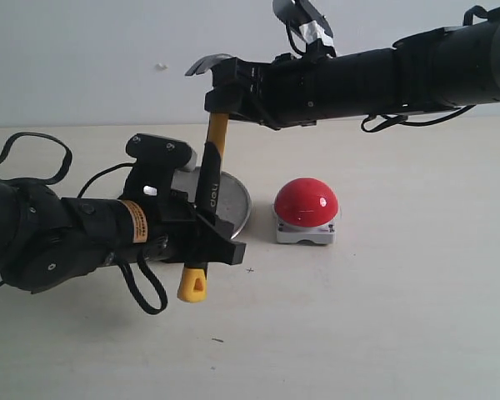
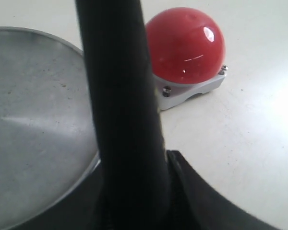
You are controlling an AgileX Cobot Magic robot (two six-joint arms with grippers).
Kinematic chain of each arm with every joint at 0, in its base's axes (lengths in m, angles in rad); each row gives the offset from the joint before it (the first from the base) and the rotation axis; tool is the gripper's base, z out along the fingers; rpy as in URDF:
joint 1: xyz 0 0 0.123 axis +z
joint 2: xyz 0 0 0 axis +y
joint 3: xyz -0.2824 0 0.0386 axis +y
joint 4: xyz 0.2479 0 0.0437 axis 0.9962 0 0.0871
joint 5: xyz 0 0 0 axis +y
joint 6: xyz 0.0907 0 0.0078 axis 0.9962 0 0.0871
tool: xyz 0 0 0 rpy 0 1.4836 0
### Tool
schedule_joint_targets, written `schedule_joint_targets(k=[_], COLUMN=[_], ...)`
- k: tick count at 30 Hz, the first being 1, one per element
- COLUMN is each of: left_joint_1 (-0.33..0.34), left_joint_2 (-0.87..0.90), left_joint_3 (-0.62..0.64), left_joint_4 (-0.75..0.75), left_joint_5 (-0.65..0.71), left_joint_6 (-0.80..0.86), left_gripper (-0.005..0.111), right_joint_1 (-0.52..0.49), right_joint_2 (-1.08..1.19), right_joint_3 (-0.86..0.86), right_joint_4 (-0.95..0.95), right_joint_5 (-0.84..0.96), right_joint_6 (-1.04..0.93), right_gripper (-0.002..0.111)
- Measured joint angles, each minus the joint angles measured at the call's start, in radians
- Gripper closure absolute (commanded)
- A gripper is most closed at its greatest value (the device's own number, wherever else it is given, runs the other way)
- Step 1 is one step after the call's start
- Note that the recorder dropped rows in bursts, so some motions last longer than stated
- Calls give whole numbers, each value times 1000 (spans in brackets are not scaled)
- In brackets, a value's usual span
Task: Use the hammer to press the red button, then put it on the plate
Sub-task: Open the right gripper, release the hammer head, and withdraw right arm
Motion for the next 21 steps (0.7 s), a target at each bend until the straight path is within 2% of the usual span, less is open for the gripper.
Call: schedule_joint_targets(k=[2,13,21], left_joint_1=[0,0,0], left_joint_2=[0,0,2], left_joint_3=[-1,-2,-2], left_joint_4=[-2,-2,2], left_joint_5=[6,61,91], left_joint_6=[7,21,28], left_gripper=[107,107,107], right_joint_1=[0,0,0], right_joint_2=[0,0,0], right_joint_3=[0,0,-2], right_joint_4=[-4,-119,-282], right_joint_5=[2,-2,-39], right_joint_6=[15,158,306], right_gripper=[106,75,65])
